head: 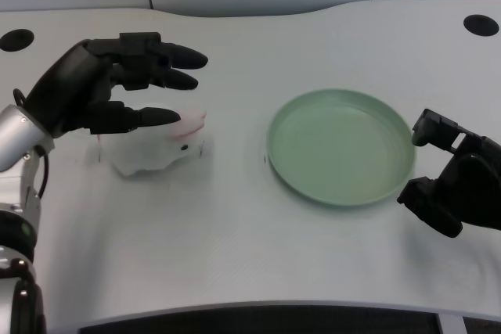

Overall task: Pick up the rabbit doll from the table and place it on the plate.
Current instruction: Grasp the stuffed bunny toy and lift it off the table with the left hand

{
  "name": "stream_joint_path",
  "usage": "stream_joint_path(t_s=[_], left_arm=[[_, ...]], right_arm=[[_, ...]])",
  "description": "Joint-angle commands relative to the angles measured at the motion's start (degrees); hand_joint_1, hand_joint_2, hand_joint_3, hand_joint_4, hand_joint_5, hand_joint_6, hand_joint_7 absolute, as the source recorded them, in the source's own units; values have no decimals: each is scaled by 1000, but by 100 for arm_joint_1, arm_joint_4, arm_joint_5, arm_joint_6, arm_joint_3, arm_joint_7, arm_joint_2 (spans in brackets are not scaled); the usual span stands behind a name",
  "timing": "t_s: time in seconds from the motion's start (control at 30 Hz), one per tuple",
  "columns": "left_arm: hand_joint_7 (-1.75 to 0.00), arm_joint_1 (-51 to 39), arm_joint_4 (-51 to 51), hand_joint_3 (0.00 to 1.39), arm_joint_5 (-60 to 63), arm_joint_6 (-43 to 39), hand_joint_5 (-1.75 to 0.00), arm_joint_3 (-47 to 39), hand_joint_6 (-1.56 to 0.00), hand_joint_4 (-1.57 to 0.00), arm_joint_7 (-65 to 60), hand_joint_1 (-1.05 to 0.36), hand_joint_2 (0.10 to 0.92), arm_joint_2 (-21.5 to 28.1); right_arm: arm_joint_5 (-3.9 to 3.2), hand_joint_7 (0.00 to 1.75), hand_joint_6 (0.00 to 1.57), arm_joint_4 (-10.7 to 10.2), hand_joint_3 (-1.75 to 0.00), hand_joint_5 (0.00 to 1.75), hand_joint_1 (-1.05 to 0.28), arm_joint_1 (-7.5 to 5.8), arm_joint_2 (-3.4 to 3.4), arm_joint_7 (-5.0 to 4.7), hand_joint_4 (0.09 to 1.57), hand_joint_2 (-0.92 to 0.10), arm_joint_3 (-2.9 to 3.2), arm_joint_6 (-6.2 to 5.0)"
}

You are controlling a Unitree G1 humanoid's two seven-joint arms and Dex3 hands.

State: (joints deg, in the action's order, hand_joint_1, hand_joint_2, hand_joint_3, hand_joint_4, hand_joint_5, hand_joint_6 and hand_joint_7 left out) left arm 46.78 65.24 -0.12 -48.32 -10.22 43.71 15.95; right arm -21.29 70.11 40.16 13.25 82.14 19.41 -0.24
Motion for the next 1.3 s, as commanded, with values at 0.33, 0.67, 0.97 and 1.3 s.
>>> stream_joint_path(t_s=[0.33,0.67,0.97,1.3], left_arm=[[1,660,1023,226,3734,1063,1,2606,0,0,-5422,-1046,921,329],[1,924,1379,271,4110,2219,1,3283,1,1,-5577,-1048,921,13],[1,959,1473,294,4643,2743,-27,3942,1,-48,-5658,-1048,921,-111],[-76,927,1537,253,4999,3270,-1337,4367,-90,-4,-5828,-1020,921,-316]], right_arm=[[10,1730,821,-21,-28,1746,-588,-68,40,62,1089,-921,-3,-45],[-6,1745,834,-46,-30,1746,-579,-81,22,63,1088,-919,8,-73],[-52,1746,834,-76,-34,1746,-574,-105,-20,148,1094,-915,35,-101],[-107,1304,996,-145,-3,1746,-601,-92,-60,287,1103,-874,34,217]])
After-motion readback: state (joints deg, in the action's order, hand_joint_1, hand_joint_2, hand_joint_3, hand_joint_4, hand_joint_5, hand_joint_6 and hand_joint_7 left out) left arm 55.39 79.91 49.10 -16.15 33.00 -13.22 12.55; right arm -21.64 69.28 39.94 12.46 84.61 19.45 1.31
